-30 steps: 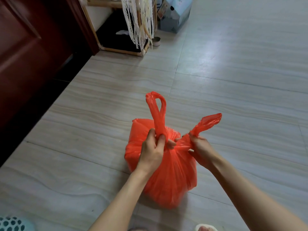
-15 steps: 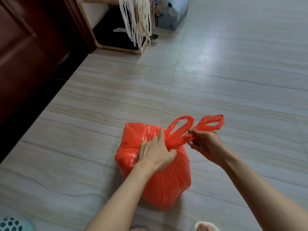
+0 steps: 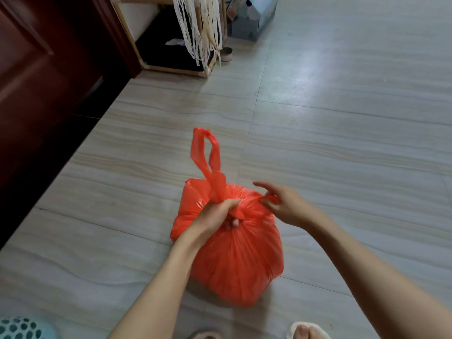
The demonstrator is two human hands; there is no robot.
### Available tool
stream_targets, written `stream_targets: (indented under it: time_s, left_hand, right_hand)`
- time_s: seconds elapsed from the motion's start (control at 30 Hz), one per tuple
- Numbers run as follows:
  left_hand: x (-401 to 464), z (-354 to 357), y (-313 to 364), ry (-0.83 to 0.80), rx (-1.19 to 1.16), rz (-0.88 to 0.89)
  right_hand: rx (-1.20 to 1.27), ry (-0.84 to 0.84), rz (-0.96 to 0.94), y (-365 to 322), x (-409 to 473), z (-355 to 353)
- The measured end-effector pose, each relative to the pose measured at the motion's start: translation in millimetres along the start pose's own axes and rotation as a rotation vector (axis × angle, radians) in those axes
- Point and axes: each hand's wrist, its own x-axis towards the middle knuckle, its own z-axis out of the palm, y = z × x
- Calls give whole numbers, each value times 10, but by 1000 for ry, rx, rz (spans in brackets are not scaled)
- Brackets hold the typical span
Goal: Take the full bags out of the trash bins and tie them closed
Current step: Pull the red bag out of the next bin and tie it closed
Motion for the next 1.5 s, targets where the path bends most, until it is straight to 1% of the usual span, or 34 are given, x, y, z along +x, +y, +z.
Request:
stream_targets:
  time_s: [0.03, 0.1, 0.13, 0.2, 0.27, 0.3, 0.33, 0.4, 0.5, 0.53, 0.57, 0.6, 0.67, 0.73, 0.8, 0.87, 0.93, 0.97, 1.0, 1.03, 1.1, 1.17, 1.2, 1.27, 1.3, 1.33, 1.37, 1.4, 1.47, 1.5]
  left_hand:
    - [-18, -46, -10, -18, -72, -4]
    - [-37, -123, -19, -86, -128, -25]
    - [-31, -152, -28, -132, -125, -38]
    - [-14, -197, -30, -217, -118, -69]
    - [-13, -233, -18, -259, -179, -96]
    - [-20, -247, -19, -275, -236, -101]
    - [-22, -269, -37, -282, -300, -105]
    - [-50, -294, -97, -262, -454, -114]
    - [-57, -291, -208, -201, -720, -81]
    - [-53, -270, -225, -183, -811, -69]
    - [-44, -246, -223, -165, -899, -62]
    - [-31, -212, -228, -141, -989, -69]
    - [-11, -158, -226, -105, -1130, -100]
    - [-12, -137, -236, -99, -1163, -107]
    - [-5, -124, -219, -106, -1115, -96]
    - [-3, -112, -163, -98, -1005, -62]
    - [5, -114, -141, -104, -814, 23]
    - [3, -116, -142, -121, -701, 70]
    - [-3, -120, -150, -142, -594, 114]
    - [-9, -123, -160, -162, -515, 136]
    - [-20, -114, -156, -173, -443, 102]
    - [-8, -94, -138, -106, -395, 86]
    - [-3, -78, -123, -57, -371, 92]
    - [-3, -54, -93, 29, -351, 114]
    - [-7, -45, -80, 65, -335, 119]
    - [3, -44, -83, 102, -295, 118]
    - [27, -51, -103, 149, -224, 120]
    - [40, -56, -117, 197, -139, 128]
    - [49, -44, -127, 268, -1, 146]
    - [42, -21, -124, 293, 45, 154]
  right_hand:
    - [20, 18, -3, -19, -4, -5]
    - [134, 93, 45, -75, -6, -51]
    - [235, 136, 74, -112, -3, -87]
    - [575, 206, 130, -208, 6, -193]
    - [947, 170, 167, -345, -6, -347]
    - [1079, 127, 174, -394, -23, -408]
    - [1158, 75, 184, -412, -39, -446]
    - [1202, -63, 230, -342, -96, -422]
    - [1078, -321, 320, -141, -254, -203]
    - [1022, -376, 342, -93, -297, -129]
    - [971, -391, 357, -50, -311, -72]
    - [921, -369, 367, -22, -311, -38]
    - [856, -260, 376, 4, -272, -14]
    - [826, -147, 364, 30, -225, 0]
    - [776, -56, 344, 58, -194, 31]
    - [663, 57, 314, 97, -170, 59]
    - [483, 206, 265, 100, -157, 32]
    - [420, 271, 212, 69, -165, -10]
    - [393, 295, 136, 15, -173, -61]
    - [400, 266, 53, -59, -182, -107]
    - [454, 98, -79, -238, -191, -168]
    - [511, -105, -165, -412, -206, -180]
    - [486, -184, -212, -491, -219, -190]
    - [345, -259, -322, -563, -232, -195]
    - [340, -258, -355, -580, -243, -202]
    - [397, -219, -329, -587, -241, -197]
    - [491, -134, -260, -556, -203, -158]
    - [543, -14, -175, -496, -164, -100]
    - [489, 226, -18, -381, -90, 27]
    - [454, 284, 36, -319, -67, 98]
